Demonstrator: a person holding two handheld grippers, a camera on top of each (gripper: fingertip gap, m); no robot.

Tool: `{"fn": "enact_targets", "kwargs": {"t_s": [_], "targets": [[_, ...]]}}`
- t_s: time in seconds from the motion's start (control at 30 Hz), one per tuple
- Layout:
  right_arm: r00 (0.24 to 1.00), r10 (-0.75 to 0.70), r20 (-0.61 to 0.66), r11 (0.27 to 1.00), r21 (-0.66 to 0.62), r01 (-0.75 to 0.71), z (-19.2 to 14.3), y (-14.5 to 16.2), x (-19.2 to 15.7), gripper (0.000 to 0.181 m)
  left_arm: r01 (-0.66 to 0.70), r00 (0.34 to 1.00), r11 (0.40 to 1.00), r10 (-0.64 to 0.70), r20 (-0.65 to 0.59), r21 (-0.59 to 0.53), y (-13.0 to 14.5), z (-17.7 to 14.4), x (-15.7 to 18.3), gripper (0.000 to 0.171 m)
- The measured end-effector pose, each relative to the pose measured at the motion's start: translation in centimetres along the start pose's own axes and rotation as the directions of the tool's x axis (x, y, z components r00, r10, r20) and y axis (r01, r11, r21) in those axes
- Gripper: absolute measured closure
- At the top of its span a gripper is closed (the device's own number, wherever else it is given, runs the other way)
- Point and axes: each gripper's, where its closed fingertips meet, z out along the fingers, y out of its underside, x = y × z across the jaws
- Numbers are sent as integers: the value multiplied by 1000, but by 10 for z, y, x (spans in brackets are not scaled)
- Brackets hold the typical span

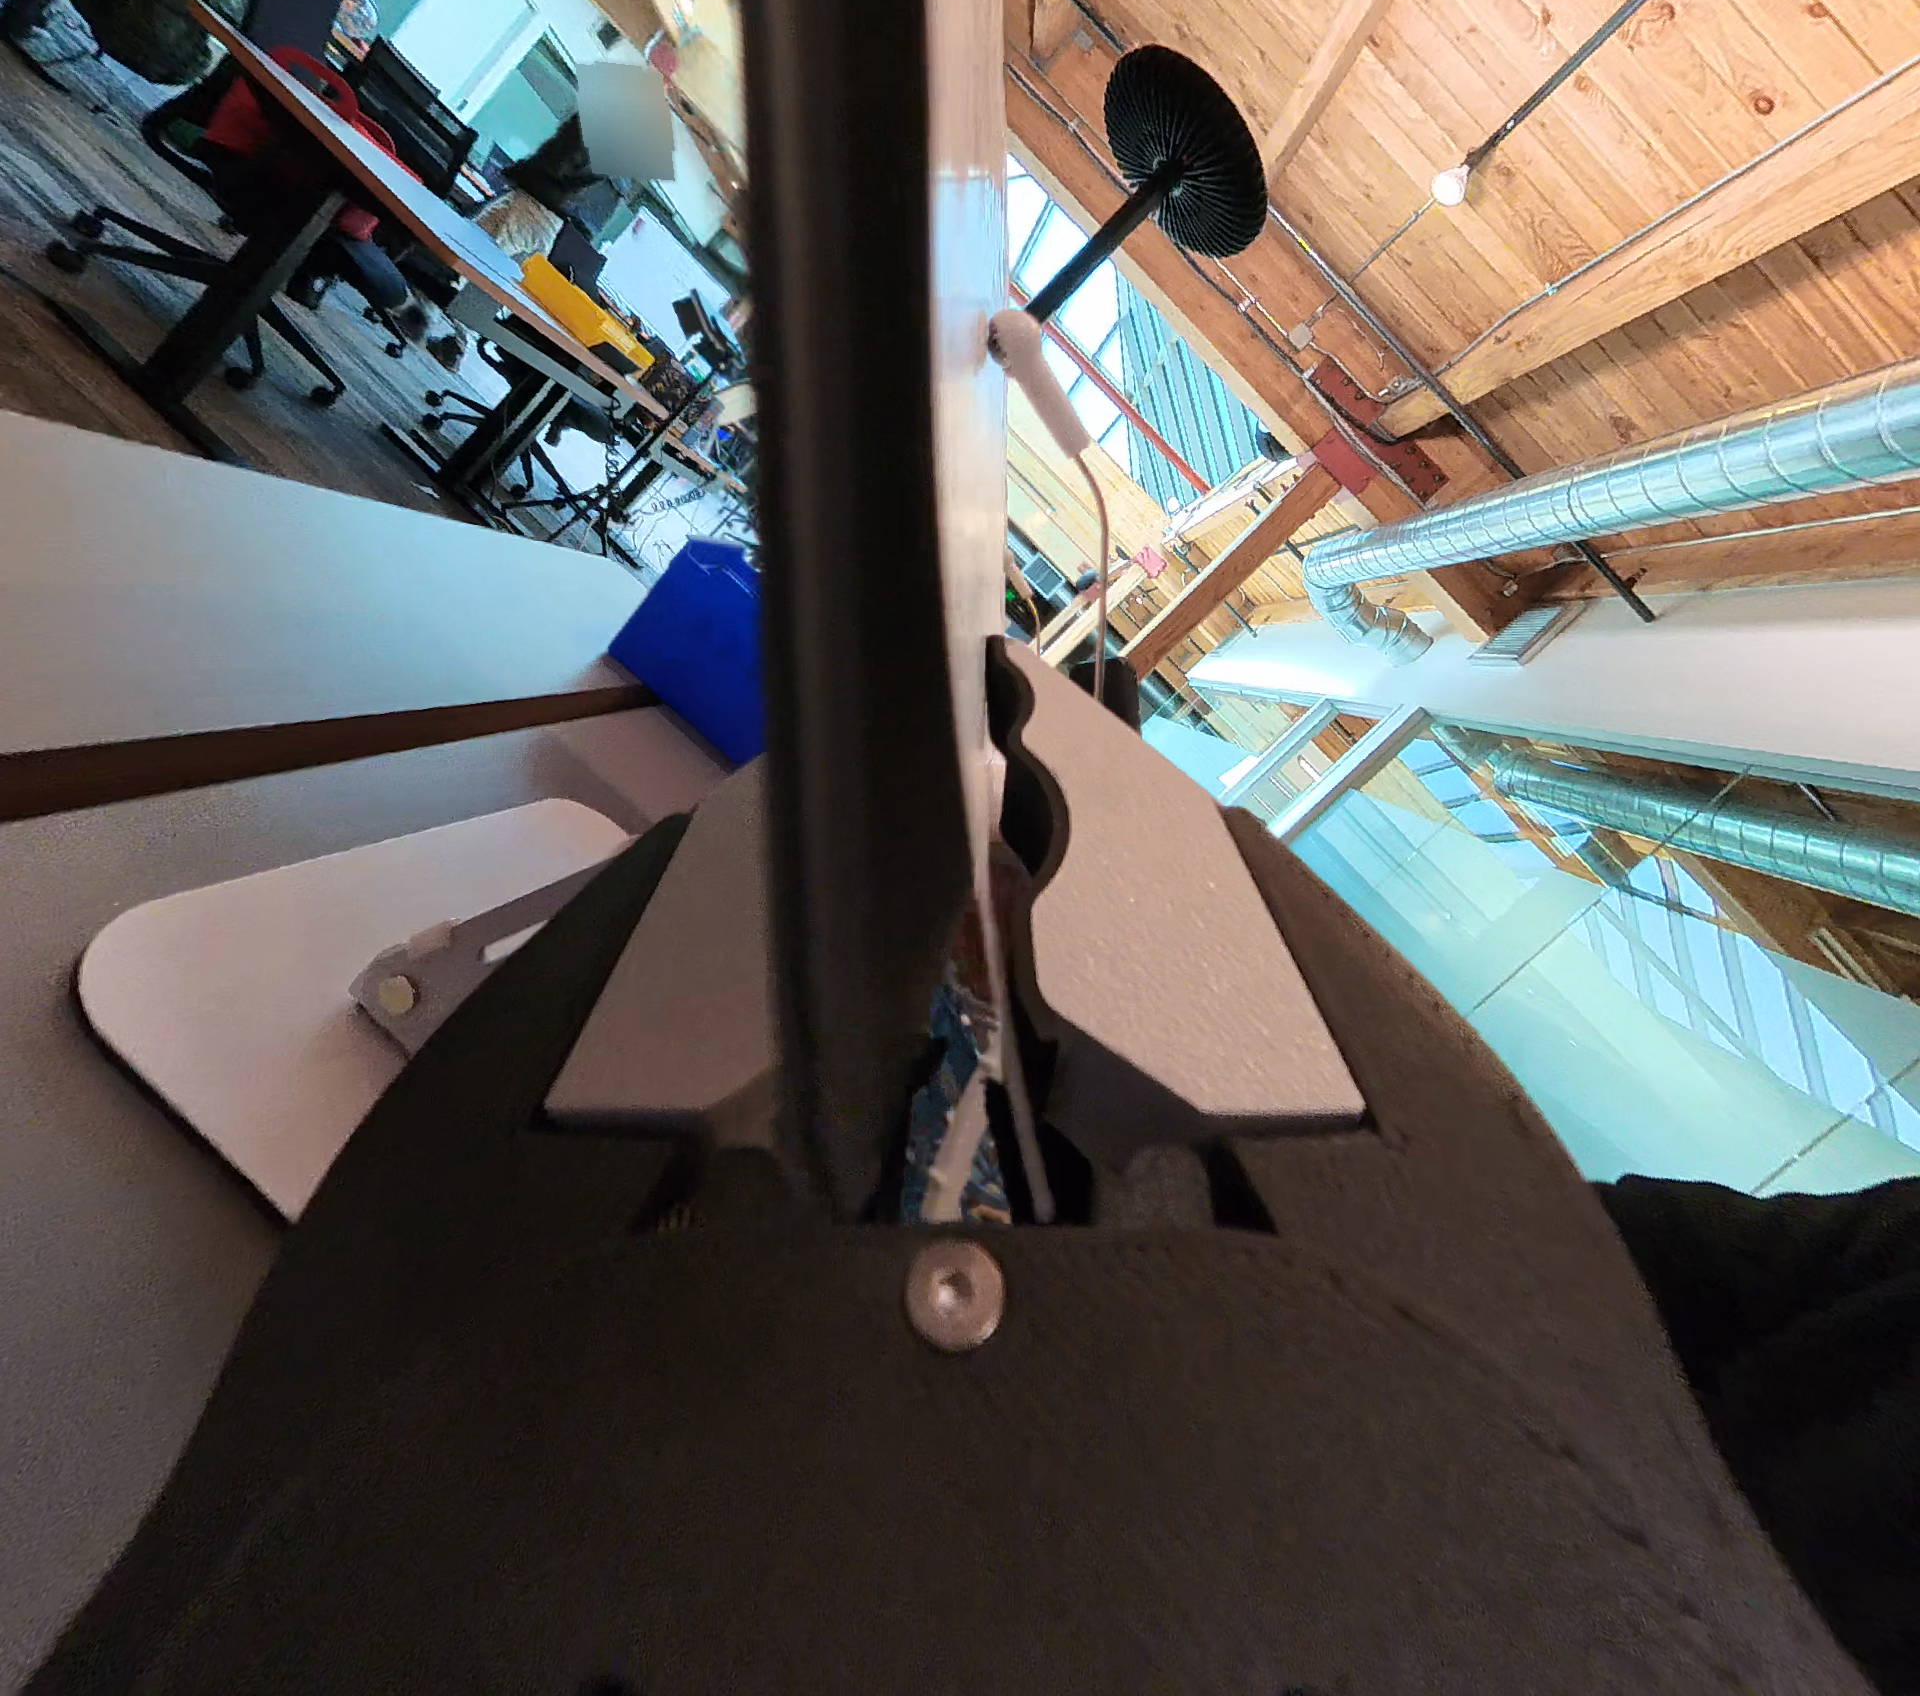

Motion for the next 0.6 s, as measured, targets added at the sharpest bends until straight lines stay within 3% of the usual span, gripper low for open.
{"fn": "enact_targets", "kwargs": {"t_s": [0.3,0.37,0.47,0.53,0.6], "targets": [[1000,-30,1,999,-42,30,-16,19,-17,156,8,1000,1000,-8,-11,-28,12,-14,14,163],[994,-96,-46,992,-87,91,-19,25,-15,150,-3,999,997,6,32,-80,17,-15,11,128],[987,-129,-92,984,-132,117,-35,36,-15,122,12,993,996,-1,120,-86,21,-35,11,92],[987,-148,-69,969,-211,130,-48,57,-21,126,-6,975,996,26,221,-91,27,-60,10,83],[990,-142,-22,937,-324,127,-54,93,-29,123,-27,975,989,58,215,-143,45,-71,32,82]]}}
